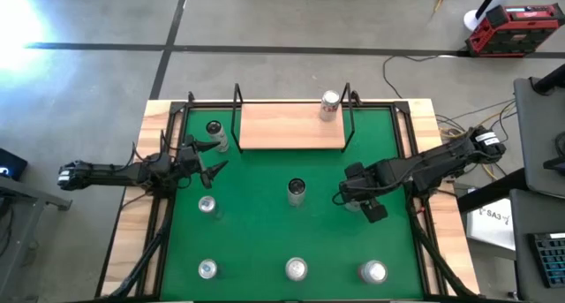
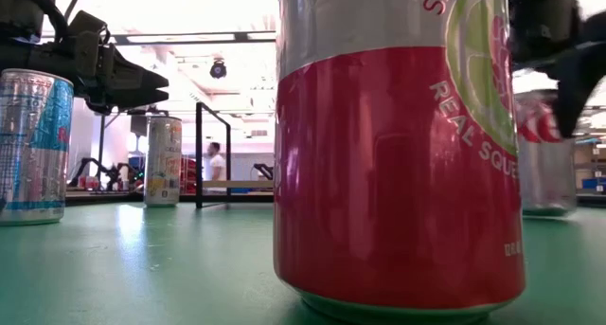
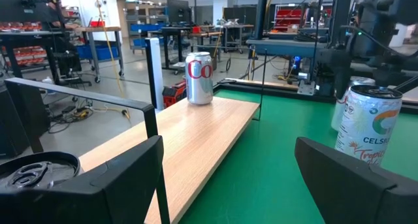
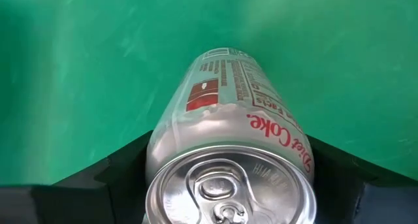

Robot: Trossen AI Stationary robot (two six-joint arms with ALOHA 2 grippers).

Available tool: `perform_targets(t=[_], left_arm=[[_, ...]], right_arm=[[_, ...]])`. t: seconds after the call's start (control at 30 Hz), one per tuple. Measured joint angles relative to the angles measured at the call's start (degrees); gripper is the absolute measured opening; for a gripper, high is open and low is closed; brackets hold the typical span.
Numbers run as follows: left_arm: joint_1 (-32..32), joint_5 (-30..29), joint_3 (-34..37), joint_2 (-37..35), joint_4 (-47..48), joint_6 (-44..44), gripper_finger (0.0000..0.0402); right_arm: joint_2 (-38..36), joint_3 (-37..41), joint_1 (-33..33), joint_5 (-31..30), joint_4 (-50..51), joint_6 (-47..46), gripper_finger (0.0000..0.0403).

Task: Place canned beverage on shelf
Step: Put the silver soda can on the shelf aligned with the other silver soda can

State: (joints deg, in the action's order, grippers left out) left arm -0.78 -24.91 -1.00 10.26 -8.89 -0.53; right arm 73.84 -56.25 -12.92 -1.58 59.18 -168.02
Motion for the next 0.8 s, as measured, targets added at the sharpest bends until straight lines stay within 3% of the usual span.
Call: perform_targets(t=[0.2,0.43,0.8], left_arm=[[0.0,0.0,0.0,0.0,0.0,0.0,0.0332],[0.0,0.0,0.0,0.0,0.0,0.0,0.0332],[0.0,0.0,0.0,0.2,0.0,0.0,0.0332]], right_arm=[[2.7,-7.8,4.1,0.7,3.0,16.0,0.0298],[11.6,-23.3,10.8,1.6,14.5,31.0,0.0298],[22.4,-43.5,21.1,-3.1,25.1,46.2,0.0302]])
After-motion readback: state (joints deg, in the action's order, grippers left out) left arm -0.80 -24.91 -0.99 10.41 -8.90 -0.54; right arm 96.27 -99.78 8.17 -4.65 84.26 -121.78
